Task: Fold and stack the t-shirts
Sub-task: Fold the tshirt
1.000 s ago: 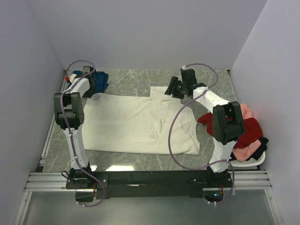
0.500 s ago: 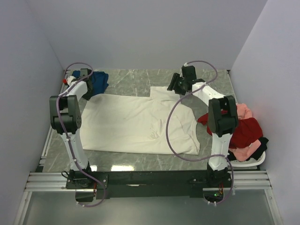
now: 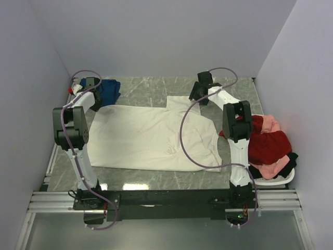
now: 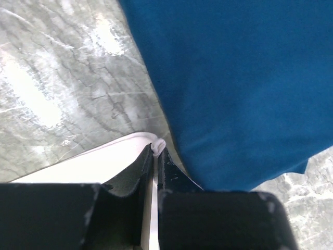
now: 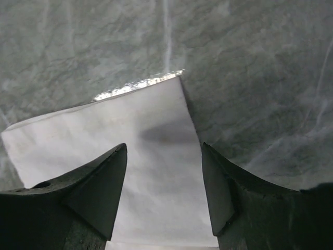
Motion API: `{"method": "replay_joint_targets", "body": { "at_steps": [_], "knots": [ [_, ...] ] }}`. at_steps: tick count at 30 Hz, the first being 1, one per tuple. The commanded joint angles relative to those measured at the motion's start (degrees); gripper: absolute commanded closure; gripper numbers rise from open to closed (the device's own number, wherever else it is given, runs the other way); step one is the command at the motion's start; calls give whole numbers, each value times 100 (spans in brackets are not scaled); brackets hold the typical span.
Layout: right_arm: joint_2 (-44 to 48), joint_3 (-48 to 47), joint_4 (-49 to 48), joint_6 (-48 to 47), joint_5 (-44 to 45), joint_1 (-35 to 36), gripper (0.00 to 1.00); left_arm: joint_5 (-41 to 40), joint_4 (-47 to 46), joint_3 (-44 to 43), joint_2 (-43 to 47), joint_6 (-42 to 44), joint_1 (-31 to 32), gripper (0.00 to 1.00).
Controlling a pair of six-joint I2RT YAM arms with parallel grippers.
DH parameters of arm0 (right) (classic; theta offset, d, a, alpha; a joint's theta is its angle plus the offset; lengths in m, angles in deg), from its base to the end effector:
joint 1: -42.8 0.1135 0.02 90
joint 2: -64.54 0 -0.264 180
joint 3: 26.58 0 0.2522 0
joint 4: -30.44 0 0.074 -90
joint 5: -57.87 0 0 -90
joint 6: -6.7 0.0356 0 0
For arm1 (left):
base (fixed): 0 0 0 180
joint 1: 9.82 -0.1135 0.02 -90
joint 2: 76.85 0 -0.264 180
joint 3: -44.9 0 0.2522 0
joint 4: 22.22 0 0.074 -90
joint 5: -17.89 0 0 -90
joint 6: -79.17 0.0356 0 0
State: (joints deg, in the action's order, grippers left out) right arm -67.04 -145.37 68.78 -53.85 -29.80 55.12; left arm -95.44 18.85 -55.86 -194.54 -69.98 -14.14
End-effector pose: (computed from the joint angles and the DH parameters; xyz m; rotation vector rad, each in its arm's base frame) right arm 0.4985 0.1074 0.1698 0.3871 2.4506 0.2649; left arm 0.4382 0.0472 0.1833 -1.4197 2.0183 0.1262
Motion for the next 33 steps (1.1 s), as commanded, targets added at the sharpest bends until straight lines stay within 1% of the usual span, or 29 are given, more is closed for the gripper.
{"method": "replay_joint_targets", "body": {
  "at_steps": [1, 6, 9, 12, 13, 15, 16, 19, 28, 33],
  "knots": [
    [-147, -447, 354, 201, 523, -36, 34, 109, -217, 52, 334, 150, -17, 99],
    [-533, -983, 627, 219, 435, 51, 39, 153, -270, 113, 334, 150, -34, 99],
    [-736, -1230, 750, 210, 400, 148, 46, 197, -279, 140, 343, 132, -34, 99],
    [-824, -1257, 733, 228, 321, 192, 59, 206, -270, 122, 343, 141, -43, 99],
    [-824, -1239, 715, 228, 321, 192, 70, 215, -270, 122, 352, 150, -52, 99],
    [-798, -1221, 698, 202, 347, 192, 80, 215, -296, 131, 369, 159, -61, 99],
    [-781, -1213, 671, 184, 356, 201, 90, 215, -296, 131, 378, 159, -78, 99],
    [-605, -1247, 627, 122, 365, 175, 100, 233, -314, 131, 369, 150, -87, 99],
    [203, -1177, 451, -62, 462, 96, 100, 311, -358, 113, 413, 176, -175, 99],
    [502, -1116, 469, -89, 444, 25, 100, 356, -323, 8, 413, 194, -219, 99]
  ]
}}
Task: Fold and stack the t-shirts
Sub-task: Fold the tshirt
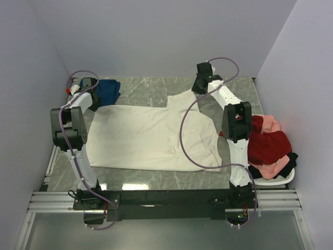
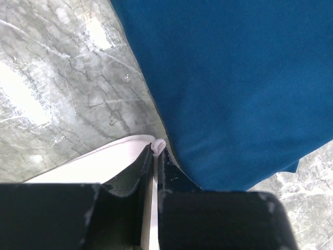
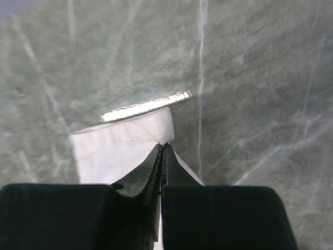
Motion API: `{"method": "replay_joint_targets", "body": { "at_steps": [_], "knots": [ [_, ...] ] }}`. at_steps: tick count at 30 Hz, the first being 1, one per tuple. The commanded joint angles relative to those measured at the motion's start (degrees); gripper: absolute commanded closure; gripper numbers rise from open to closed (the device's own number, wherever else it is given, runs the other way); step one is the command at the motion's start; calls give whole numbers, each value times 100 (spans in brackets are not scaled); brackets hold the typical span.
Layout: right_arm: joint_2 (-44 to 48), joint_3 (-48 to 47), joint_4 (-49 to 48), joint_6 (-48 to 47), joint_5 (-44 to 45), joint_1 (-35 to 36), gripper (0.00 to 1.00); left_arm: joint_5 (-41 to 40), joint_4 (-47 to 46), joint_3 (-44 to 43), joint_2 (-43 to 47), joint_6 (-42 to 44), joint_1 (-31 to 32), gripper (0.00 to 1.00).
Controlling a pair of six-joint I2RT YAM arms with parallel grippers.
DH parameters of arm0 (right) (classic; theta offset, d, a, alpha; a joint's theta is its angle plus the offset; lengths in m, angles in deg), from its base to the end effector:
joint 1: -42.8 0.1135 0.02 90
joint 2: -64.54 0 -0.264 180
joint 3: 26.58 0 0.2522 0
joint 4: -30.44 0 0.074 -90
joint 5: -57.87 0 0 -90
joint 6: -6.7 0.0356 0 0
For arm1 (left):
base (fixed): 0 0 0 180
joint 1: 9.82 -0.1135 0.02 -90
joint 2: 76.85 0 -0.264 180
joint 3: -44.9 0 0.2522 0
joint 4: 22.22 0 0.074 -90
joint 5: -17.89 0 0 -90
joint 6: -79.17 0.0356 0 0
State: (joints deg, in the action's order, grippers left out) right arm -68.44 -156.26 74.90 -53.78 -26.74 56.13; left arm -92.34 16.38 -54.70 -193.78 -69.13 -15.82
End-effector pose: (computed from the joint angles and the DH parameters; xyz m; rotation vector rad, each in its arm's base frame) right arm 0.5120 0.1179 0.2111 0.3831 2.3822 0.2347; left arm 0.4368 0.0583 0.1848 -1.4220 2.0099 0.0617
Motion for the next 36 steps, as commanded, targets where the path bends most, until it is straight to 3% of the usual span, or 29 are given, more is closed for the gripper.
{"method": "replay_joint_targets", "body": {
  "at_steps": [1, 17, 23, 36],
  "knots": [
    [764, -1, -178, -113, 121, -93, 100, 71, -85, -117, 346, 117, -50, 99],
    [1521, 262, -152, -385, -2, -295, 100, 406, -155, -758, 161, 372, -173, 99],
    [2180, 1334, -468, -254, -178, -286, 100, 493, -242, -504, 380, 355, -182, 99],
    [4744, 5005, -1390, 370, -108, 223, 100, 467, -1016, 1955, 2172, -278, -182, 99]
  ]
}}
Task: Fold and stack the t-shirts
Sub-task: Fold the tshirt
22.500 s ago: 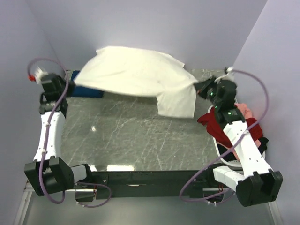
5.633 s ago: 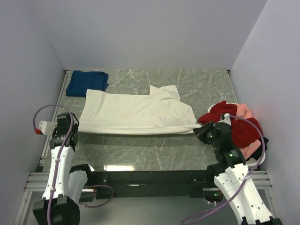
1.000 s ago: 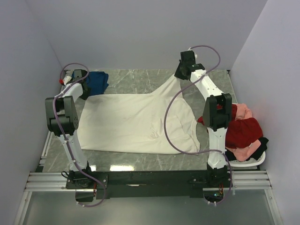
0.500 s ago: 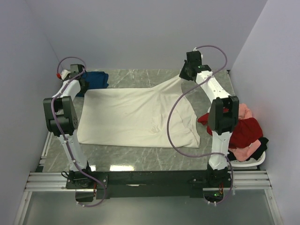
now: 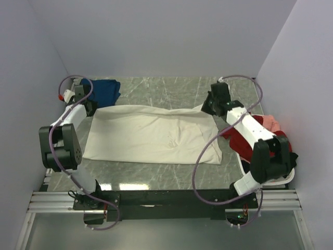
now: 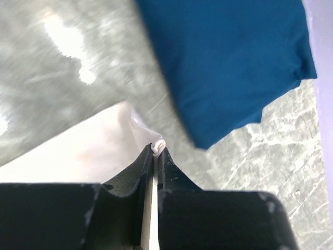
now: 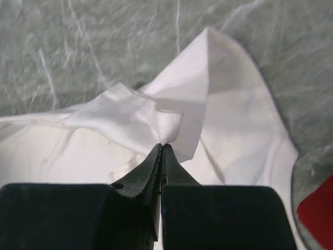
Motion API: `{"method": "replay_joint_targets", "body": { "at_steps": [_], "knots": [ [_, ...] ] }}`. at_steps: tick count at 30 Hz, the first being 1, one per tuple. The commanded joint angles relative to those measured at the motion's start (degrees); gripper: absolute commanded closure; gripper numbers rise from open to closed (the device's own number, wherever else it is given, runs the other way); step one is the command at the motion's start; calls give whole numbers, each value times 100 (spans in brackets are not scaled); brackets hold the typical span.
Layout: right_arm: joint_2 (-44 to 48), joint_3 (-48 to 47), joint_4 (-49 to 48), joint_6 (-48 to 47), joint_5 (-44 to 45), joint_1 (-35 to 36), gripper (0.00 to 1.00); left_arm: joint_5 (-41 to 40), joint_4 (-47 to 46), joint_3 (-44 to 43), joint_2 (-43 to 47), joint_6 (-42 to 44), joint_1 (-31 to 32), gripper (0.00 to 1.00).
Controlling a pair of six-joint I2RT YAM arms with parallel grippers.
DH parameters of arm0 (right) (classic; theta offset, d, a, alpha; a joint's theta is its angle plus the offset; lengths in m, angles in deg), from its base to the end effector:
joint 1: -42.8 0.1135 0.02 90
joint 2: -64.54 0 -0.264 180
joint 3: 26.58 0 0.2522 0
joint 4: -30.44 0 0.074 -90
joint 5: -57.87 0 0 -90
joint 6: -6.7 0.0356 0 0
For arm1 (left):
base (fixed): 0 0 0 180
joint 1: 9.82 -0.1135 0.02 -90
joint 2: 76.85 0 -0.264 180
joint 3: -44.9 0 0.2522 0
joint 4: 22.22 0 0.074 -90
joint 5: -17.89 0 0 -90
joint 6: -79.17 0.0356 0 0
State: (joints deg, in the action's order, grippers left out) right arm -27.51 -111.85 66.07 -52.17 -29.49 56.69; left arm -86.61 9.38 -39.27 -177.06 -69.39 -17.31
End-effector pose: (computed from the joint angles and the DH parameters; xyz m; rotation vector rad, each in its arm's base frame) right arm 0.3506 0.0850 0.2737 0.3734 2.3052 0.3445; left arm 0.3778 0.0587 0.2235 -1.3888 1.9223 -0.1237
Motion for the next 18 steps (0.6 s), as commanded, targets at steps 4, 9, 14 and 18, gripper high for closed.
{"method": "replay_joint_targets", "body": {
  "at_steps": [4, 9, 14, 18],
  "knots": [
    [1373, 1427, -745, 375, 106, 342, 100, -237, -544, 1142, 1011, -436, -42, 99],
    [2294, 2306, -824, 490, 44, 553, 100, -167, -975, 1872, 1398, -515, -69, 99],
    [2884, 2843, -781, 560, 9, 738, 100, -158, -1108, 1988, 1328, -463, -86, 99],
    [3131, 3090, -754, 613, 0, 773, 100, -158, -1187, 2023, 1328, -436, -191, 99]
  ]
}}
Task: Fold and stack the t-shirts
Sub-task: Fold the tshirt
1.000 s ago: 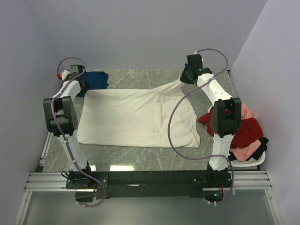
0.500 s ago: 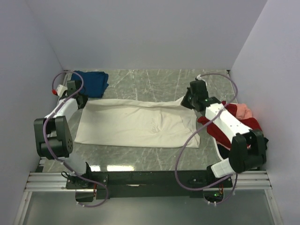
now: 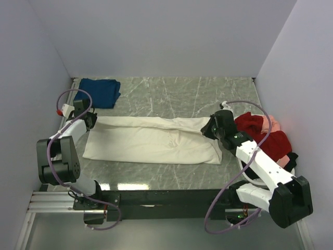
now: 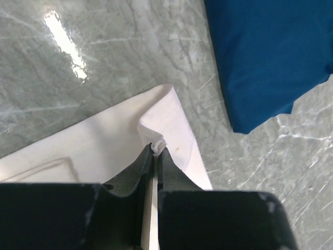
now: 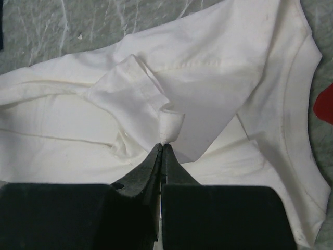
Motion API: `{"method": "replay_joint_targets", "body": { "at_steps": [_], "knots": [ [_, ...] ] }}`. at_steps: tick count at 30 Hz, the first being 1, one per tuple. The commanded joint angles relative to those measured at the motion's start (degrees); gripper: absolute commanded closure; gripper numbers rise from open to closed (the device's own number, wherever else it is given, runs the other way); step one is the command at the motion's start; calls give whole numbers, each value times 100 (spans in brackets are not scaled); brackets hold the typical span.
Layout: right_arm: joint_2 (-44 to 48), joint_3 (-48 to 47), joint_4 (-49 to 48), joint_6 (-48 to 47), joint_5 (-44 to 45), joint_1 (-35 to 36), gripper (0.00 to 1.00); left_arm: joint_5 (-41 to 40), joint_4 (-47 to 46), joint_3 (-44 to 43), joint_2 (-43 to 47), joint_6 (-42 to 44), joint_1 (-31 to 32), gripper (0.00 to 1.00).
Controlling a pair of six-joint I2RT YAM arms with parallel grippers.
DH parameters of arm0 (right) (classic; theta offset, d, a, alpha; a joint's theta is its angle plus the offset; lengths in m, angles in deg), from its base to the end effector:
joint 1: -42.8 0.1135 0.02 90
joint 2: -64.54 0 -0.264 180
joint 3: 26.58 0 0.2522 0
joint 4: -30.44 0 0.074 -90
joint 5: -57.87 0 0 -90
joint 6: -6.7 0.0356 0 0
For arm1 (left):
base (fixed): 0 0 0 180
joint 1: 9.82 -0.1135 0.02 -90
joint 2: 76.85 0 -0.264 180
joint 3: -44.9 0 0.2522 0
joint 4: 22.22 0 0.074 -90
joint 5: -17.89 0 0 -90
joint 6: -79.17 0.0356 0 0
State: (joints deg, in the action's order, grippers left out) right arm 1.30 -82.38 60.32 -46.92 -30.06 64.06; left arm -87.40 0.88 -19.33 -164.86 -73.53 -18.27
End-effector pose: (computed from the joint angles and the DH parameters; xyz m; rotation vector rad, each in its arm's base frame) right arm 0.2226 0.0852 0.2501 0.3188 2.2480 0.5059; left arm 0.3109 0.0557 0.1966 -1.4705 1.8413 -0.1428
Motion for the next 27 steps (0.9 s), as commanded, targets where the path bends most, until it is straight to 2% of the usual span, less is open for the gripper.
{"method": "replay_joint_targets", "body": {
  "at_steps": [1, 9, 15, 19, 21, 24, 25, 26, 27],
  "knots": [
    [303, 178, -162, 88, 66, 45, 100, -62, -311, 21, 100, -15, -122, 99],
    [699, 565, -74, 106, 110, 45, 100, -9, -398, 64, 143, -15, -263, 99],
    [866, 873, -179, 159, -180, 45, 100, 105, -539, 187, 117, -32, -298, 97],
    [1015, 1206, -372, 220, -619, 37, 94, 61, -600, 319, 231, -49, -359, 89],
    [1095, 1303, -452, 238, -821, 45, 91, 87, -618, 363, 337, -67, -412, 81],
    [1191, 1356, -434, 203, -909, 45, 84, 26, -548, 372, 486, -67, -421, 78],
    [1252, 1400, -426, 194, -971, 45, 81, -18, -539, 363, 573, -67, -430, 74],
    [1279, 1418, -408, 185, -997, 45, 78, -44, -504, 363, 626, -59, -438, 61],
    [1314, 1435, -399, 185, -1024, 54, 71, -70, -460, 363, 688, -67, -430, 57]
  ]
}}
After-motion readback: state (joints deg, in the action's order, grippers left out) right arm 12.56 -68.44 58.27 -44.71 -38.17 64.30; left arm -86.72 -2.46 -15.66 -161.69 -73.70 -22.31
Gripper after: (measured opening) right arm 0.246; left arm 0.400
